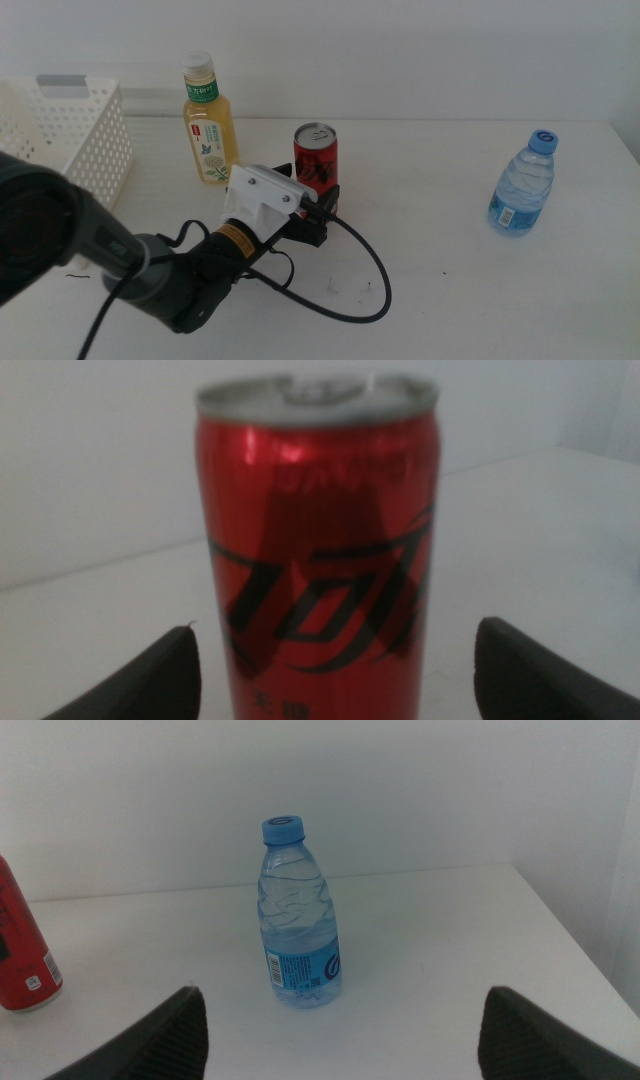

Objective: Use arms to grab the bottles and put them into the dustbin to the left of the table.

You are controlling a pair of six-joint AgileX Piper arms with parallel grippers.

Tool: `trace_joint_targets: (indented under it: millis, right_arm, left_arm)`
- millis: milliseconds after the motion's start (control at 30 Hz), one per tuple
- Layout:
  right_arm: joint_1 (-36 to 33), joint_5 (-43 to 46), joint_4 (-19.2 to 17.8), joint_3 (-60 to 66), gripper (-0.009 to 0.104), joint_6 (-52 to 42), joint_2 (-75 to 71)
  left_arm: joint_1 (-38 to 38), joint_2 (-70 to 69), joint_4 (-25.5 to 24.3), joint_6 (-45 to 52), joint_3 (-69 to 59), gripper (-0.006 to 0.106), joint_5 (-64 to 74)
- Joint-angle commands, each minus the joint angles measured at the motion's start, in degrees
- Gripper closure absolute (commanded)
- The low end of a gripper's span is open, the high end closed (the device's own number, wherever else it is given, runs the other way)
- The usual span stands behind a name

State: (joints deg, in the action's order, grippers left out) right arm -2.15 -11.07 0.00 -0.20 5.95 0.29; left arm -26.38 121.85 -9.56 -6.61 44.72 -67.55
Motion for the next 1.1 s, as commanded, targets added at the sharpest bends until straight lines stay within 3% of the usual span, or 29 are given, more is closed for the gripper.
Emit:
trace_joint_targets:
  millis: [0, 633, 733, 900, 967, 1067]
  right_arm:
    - [0.5, 0.7, -0.9, 0.2, 0.005, -0.5, -0.3]
    - [0.5, 0.7, -0.9, 0.2, 0.005, -0.5, -0.3]
    - [0.5, 0.7, -0.9, 0.2, 0.005, -0.5, -0.3]
    - [0.5, 0.7, -0.9, 0.2, 0.005, -0.5, -0.3]
    - [0.5, 0.7, -0.9, 0.2, 0.005, -0.5, -0.3]
    - [0.5, 0.7, -0.9, 0.2, 0.005, -0.5, -0.3]
  left_arm:
    - [0.1, 1.8, -0.4, -1.4, 2.0, 0.007, 0.5]
    - [0.1, 7.0, -2.0, -1.5, 12.6, 0.010, 8.6]
    - [0.1, 7.0, -2.1, -1.5, 12.6, 0.026, 10.1]
    - [0.1, 4.2, -6.9, -2.4, 11.8, 0.073, 14.0]
    - [0.0, -0.2, -7.4, -2.6, 10.2, 0.087, 18.1]
    - [-0.4, -8.5, -7.5, -4.1, 8.2, 0.100, 31.4]
